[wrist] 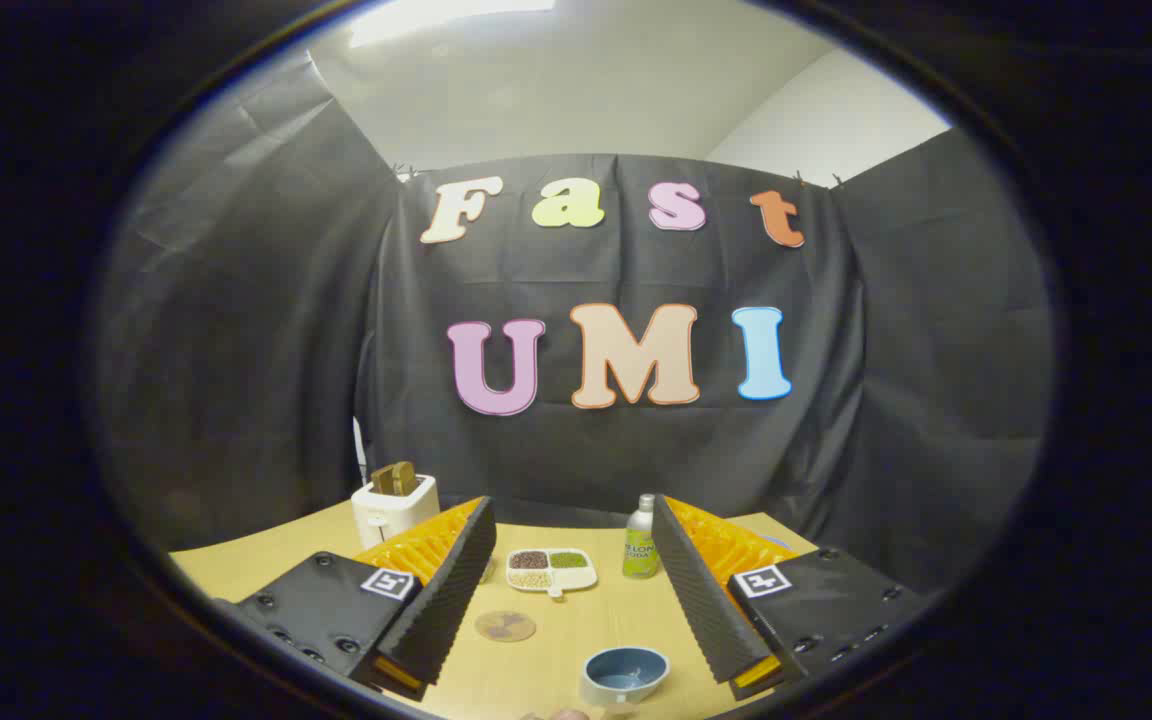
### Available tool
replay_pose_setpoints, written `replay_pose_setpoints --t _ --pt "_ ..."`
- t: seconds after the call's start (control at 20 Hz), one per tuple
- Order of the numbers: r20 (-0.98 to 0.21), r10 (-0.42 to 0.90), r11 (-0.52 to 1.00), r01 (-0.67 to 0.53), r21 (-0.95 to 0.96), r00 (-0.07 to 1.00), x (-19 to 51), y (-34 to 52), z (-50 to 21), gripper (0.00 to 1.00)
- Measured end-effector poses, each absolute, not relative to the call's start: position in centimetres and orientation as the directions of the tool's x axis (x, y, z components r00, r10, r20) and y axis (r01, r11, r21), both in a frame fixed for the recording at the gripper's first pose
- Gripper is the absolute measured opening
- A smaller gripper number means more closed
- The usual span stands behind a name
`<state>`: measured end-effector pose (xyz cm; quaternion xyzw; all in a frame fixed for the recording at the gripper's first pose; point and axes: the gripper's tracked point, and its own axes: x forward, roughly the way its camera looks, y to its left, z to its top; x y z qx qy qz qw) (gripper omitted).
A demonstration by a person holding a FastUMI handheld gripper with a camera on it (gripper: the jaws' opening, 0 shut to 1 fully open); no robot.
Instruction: Take the bottle from table, then pour the juice into the cup, finally place the bottle on the coaster
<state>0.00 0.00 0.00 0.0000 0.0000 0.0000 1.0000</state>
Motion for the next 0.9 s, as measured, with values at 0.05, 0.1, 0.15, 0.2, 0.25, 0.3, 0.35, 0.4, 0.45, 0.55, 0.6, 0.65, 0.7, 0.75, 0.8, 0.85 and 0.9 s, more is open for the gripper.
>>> replay_pose_setpoints --t 0.05,0.1,0.15,0.2,0.25,0.3,0.35,0.4,0.45,0.55,0.6,0.65,0.7,0.75,0.8,0.85,0.9 --pt "0.005 0.002 1.000 -0.002 0.007 1.000 0.0 0.1 0.2 0.97" --pt "0.009 0.001 1.000 -0.001 0.013 1.000 0.0 0.1 0.2 0.97" --pt "0.011 0.001 1.000 -0.001 0.015 1.000 0.0 0.1 0.3 0.97" --pt "0.014 0.000 1.000 0.000 0.016 1.000 -0.1 0.2 0.3 0.97" --pt "0.017 0.000 1.000 0.000 0.017 1.000 -0.1 0.3 0.4 0.97" --pt "0.017 -0.001 1.000 0.000 0.020 1.000 -0.2 0.4 0.3 0.97" --pt "0.017 -0.003 1.000 0.002 0.022 1.000 -0.3 0.4 0.2 0.97" --pt "0.019 -0.004 1.000 0.003 0.026 1.000 -0.3 0.6 0.3 0.97" --pt "0.022 -0.005 1.000 0.004 0.031 1.000 -0.4 0.7 0.4 0.97" --pt "0.026 -0.009 0.999 0.008 0.041 1.000 -0.4 0.9 0.5 0.97" --pt "0.029 -0.012 0.999 0.010 0.045 1.000 -0.6 1.0 0.5 0.97" --pt "0.031 -0.013 0.999 0.012 0.049 0.999 -0.7 1.1 0.5 0.97" --pt "0.033 -0.015 0.999 0.013 0.050 0.999 -0.8 1.2 0.5 0.97" --pt "0.034 -0.016 0.999 0.014 0.050 0.999 -0.9 1.3 0.6 0.97" --pt "0.034 -0.018 0.999 0.016 0.051 0.999 -0.9 1.4 0.5 0.97" --pt "0.033 -0.021 0.998 0.019 0.053 0.999 -1.1 1.3 0.4 0.97" --pt "0.034 -0.025 0.998 0.023 0.054 0.999 -1.3 1.4 0.3 0.97"
